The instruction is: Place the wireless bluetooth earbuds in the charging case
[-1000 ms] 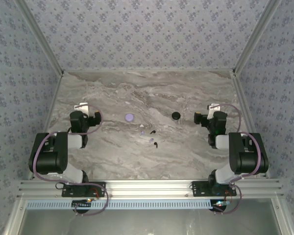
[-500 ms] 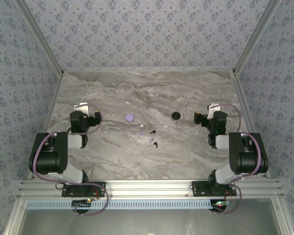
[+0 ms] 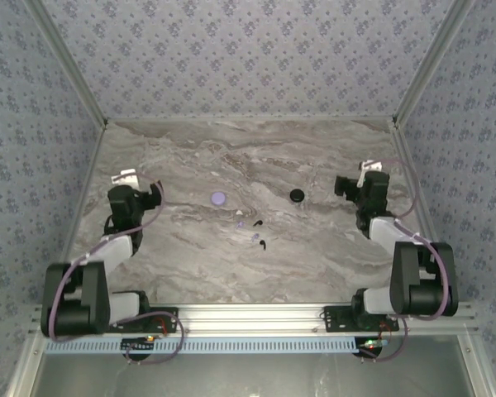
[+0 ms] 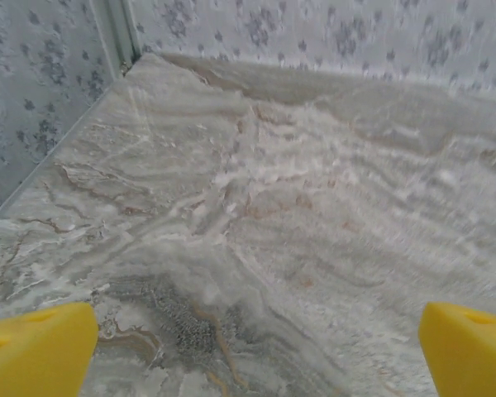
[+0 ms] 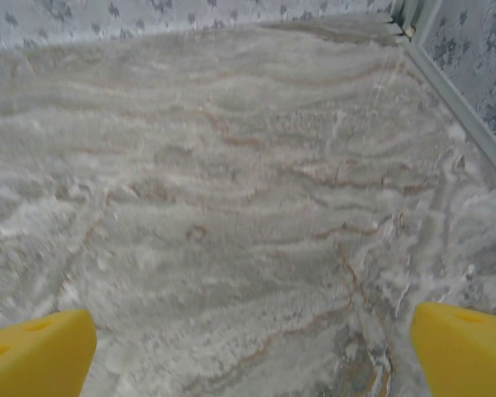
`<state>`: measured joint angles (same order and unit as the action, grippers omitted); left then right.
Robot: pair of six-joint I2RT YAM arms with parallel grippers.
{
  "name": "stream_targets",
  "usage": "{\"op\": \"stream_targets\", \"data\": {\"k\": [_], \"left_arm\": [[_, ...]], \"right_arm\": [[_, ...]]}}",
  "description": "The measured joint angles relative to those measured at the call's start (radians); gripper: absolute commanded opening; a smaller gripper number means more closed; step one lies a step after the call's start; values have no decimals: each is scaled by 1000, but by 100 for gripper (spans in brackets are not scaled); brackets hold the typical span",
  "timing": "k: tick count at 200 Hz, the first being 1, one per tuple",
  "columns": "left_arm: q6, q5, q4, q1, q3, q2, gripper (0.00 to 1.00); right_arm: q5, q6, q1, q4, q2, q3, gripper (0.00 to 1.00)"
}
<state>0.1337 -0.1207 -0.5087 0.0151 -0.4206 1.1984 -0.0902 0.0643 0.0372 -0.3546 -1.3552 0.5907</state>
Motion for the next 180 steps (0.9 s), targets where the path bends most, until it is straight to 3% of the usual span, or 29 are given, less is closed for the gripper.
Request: {"op": "stream_targets", "data": {"k": [41,92,153,180], "left_arm": [[146,16,306,-27,-108,-195,99],[198,98,698,-108,-302,-241,99],[164,224,953,-147,-417,-220,99],[151,248,993,-164,-417,-218,99]], "right_arm": [[50,79,-28,328,-25,199,100],[206,97,-111,650,-172,406,100],[248,19,-253,867,-312,578,76],[257,-21,-264,941,-379,660,76]]}}
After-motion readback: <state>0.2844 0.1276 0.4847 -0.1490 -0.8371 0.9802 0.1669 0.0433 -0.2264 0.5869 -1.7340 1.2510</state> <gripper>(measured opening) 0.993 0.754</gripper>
